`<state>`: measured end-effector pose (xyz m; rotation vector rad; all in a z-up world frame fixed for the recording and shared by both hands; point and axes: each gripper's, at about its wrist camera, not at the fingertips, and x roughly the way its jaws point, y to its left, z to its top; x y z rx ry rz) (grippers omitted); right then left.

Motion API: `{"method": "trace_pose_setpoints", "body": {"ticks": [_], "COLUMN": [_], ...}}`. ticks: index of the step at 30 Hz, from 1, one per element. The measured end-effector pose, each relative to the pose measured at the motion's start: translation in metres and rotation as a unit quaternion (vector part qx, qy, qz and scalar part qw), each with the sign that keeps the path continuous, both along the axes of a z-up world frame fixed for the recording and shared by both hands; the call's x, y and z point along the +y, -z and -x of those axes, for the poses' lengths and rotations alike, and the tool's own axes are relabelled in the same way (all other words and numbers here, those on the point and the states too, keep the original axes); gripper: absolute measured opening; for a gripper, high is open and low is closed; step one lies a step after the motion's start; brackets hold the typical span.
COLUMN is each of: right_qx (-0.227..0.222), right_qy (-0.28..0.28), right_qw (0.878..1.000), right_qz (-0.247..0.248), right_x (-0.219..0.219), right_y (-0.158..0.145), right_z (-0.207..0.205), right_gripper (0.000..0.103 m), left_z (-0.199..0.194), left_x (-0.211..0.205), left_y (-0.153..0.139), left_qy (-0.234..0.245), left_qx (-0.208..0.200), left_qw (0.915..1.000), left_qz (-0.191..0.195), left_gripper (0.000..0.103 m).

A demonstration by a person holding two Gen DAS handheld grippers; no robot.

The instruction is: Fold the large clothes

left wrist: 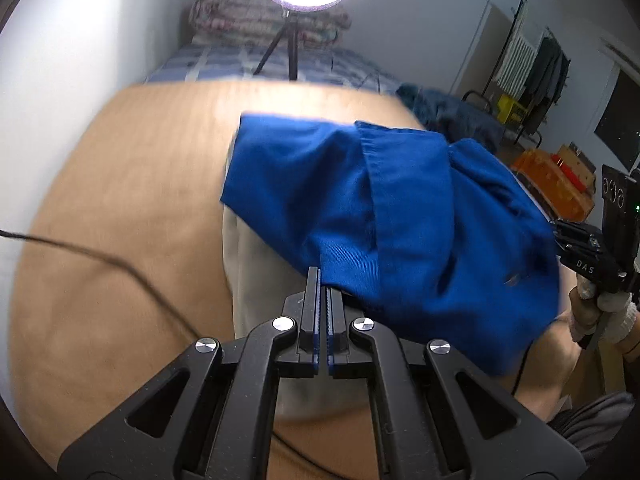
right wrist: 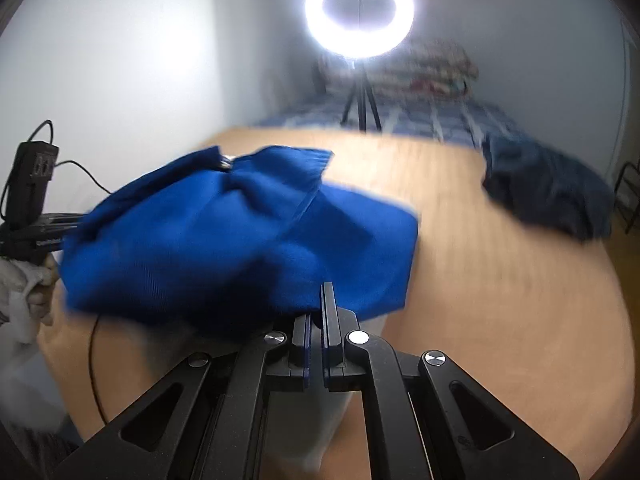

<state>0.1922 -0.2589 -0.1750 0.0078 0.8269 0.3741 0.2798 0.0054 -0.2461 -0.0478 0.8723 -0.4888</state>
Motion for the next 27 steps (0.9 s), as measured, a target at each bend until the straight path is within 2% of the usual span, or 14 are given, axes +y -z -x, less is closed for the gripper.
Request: {"method": "trace_pose_setpoints", "body": {"ticks": [4, 8, 12, 16, 18, 19, 20, 21, 22, 24, 25, 27], "right_qx": [0.009, 0.003, -0.002, -0.003, -0.007, -0.004, 0.000, 0.006, 0.016, 0.045, 0.068, 0.102], "right_qy": [-0.009, -0.009, -0.008, -0.011, -0.007, -0.006, -0.001, 0.005, 0.017, 0.038, 0.053, 0.075], "right_qw": [0.999, 0.998, 0.997, 0.995, 0.996, 0.997, 0.998, 0.999, 1.000, 0.995, 0.988, 0.974], "right_qz": [0.040, 0.065, 0.082, 0.099, 0.092, 0.081, 0.060, 0.035, -0.010, -0.082, -0.128, -0.188], "right_x": [0.013, 0.017, 0.017, 0.010, -0.002, -0.008, -0.015, -0.022, -0.033, -0.047, -0.056, -0.066], "right_y": [0.021, 0.020, 0.009, 0.001, -0.009, -0.012, -0.016, -0.017, -0.018, -0.015, -0.008, 0.008], "right_z": [0.013, 0.010, 0.016, 0.036, 0.048, 0.051, 0.053, 0.054, 0.051, 0.044, 0.036, 0.020], "right_gripper": [0.003, 0.003, 0.004, 0.006, 0.009, 0.020, 0.031, 0.047, 0.052, 0.052, 0.053, 0.053], "left_z": [0.015, 0.028, 0.035, 0.041, 0.037, 0.031, 0.026, 0.016, 0.006, -0.017, -0.030, -0.047], "left_x": [0.004, 0.005, 0.016, 0.043, 0.062, 0.072, 0.079, 0.089, 0.094, 0.104, 0.106, 0.109], "left_y": [0.018, 0.018, 0.006, -0.010, -0.019, -0.022, -0.023, -0.023, -0.023, -0.015, -0.009, 0.002], "left_qy": [-0.007, -0.002, 0.003, -0.002, -0.017, -0.030, -0.041, -0.056, -0.067, -0.088, -0.101, -0.119], "left_qx": [0.017, 0.016, 0.009, 0.015, 0.021, 0.029, 0.038, 0.052, 0.064, 0.102, 0.118, 0.140], "left_qw": [0.9998, 0.9998, 0.9999, 0.9996, 0.9978, 0.9952, 0.9922, 0.9858, 0.9798, 0.9612, 0.9518, 0.9361], "left_qz": [-0.003, -0.009, -0.008, 0.025, 0.061, 0.088, 0.112, 0.150, 0.177, 0.241, 0.265, 0.300], "left_gripper": [0.000, 0.000, 0.000, 0.000, 0.018, 0.046, 0.064, 0.068, 0.068, 0.068, 0.068, 0.068]}}
